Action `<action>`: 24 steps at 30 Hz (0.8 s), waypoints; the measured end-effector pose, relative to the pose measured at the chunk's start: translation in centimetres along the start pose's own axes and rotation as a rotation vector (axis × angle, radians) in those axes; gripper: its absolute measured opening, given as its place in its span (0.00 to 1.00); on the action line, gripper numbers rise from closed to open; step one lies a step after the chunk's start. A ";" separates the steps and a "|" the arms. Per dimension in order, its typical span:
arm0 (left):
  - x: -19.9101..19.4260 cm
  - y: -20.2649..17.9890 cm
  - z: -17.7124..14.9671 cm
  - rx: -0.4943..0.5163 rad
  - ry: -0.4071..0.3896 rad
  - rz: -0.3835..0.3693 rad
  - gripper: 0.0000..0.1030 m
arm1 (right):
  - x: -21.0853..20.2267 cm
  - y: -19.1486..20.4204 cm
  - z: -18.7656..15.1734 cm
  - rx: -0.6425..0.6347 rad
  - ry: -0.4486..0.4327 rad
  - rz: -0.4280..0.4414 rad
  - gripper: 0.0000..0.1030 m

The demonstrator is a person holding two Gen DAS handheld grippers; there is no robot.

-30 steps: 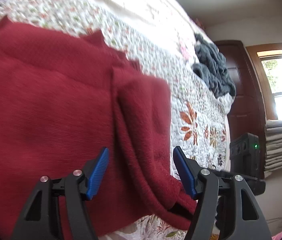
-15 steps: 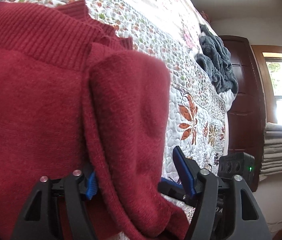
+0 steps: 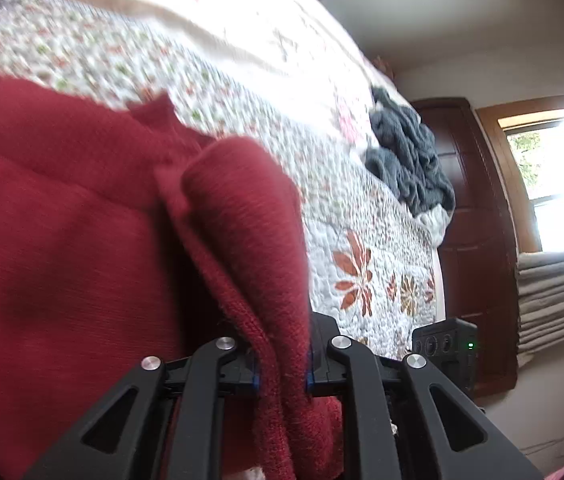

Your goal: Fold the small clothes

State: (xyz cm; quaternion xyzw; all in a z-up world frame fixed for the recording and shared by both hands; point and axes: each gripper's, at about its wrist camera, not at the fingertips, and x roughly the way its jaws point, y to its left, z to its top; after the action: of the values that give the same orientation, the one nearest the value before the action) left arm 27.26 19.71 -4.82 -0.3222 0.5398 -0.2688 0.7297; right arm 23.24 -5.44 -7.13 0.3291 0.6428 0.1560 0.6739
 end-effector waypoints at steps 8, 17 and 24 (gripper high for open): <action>-7.8 2.5 2.0 0.010 -0.117 0.062 0.14 | 2.2 1.8 0.2 -0.031 0.027 -0.011 0.52; -13.1 5.9 3.9 0.071 -0.147 0.282 0.14 | 4.8 4.7 0.6 -0.096 0.066 -0.026 0.52; -16.0 9.4 2.2 0.034 -0.214 0.323 0.14 | 6.8 6.2 0.5 -0.123 0.097 -0.024 0.52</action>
State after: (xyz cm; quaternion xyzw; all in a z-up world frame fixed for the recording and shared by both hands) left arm 25.48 38.04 -1.71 -0.2457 0.4992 -0.1215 0.8220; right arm 25.87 3.26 -8.34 0.2713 0.6679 0.2027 0.6627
